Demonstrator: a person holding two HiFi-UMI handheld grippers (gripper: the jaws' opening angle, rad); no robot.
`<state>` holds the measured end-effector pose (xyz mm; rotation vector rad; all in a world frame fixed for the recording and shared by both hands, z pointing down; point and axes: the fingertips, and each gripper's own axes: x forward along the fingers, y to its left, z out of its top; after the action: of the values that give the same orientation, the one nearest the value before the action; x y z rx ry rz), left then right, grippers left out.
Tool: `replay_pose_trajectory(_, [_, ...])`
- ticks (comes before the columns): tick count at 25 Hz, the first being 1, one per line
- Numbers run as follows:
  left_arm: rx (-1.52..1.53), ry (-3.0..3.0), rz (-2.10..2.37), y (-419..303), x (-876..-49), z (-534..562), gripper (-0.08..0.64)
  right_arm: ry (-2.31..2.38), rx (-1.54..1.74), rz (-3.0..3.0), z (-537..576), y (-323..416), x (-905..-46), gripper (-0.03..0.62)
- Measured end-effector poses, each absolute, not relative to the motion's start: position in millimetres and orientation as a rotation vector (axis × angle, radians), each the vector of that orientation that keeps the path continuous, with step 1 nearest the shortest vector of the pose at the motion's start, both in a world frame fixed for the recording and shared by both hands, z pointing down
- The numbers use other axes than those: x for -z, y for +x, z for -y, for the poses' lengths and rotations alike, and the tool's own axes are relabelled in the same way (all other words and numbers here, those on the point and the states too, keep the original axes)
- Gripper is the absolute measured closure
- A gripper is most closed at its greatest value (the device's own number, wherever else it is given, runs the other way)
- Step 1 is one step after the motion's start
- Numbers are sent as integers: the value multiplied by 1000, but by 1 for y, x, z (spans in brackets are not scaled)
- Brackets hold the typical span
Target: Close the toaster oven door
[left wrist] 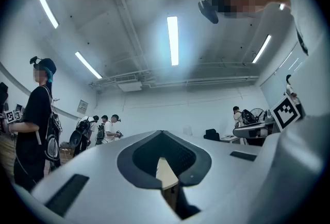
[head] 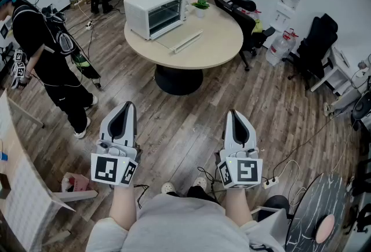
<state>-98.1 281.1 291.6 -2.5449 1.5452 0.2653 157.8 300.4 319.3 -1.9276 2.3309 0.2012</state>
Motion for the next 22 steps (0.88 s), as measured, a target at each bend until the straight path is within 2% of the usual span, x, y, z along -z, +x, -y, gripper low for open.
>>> replay_pose_trajectory(22, [-273,-2568,-1511,-116,-301,-268,558,-1929,-179,-2286,-292,140,-325,581])
